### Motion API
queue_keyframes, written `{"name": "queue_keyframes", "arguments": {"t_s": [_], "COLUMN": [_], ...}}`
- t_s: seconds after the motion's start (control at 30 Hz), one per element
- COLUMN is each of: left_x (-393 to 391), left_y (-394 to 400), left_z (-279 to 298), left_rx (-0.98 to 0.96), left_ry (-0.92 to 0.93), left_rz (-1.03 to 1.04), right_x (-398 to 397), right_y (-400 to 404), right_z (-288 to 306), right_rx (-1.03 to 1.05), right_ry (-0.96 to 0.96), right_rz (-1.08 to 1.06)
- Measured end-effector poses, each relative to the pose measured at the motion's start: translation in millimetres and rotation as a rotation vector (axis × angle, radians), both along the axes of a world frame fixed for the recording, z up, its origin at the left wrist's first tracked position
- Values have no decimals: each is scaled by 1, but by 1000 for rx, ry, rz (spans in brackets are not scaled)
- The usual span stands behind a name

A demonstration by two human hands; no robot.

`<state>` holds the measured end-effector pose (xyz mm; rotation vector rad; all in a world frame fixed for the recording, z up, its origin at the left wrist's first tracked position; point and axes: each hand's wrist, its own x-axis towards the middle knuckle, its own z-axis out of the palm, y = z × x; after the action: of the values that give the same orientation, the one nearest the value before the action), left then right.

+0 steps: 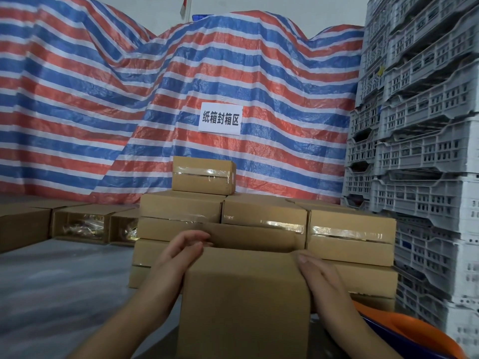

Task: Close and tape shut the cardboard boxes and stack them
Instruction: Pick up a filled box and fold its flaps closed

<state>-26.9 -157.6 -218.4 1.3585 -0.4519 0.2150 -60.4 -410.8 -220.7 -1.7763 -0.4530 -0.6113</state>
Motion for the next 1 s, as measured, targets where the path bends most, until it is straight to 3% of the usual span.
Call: {"name": "queue_keyframes", "arguments": {"t_s": [0.27, 0.43, 0.7, 1.0], "left_x": [2, 3, 0, 1], "left_y": [-3, -3, -3, -2], "left_z": [3, 3, 4, 3], "left_rx": [-82, -100, -129, -98], "left_ry": [46, 41, 48, 39], "left_rz": [-6, 68, -36, -65], "right_x": [-1, 3, 17, 24], "right_y": [0, -2, -6, -4], "right_z": [-2, -4, -5, -6], "right_rx": [27, 73, 298, 178], "right_ry": [61, -60, 135, 308], "right_rz": [-60, -95, 94, -40]}}
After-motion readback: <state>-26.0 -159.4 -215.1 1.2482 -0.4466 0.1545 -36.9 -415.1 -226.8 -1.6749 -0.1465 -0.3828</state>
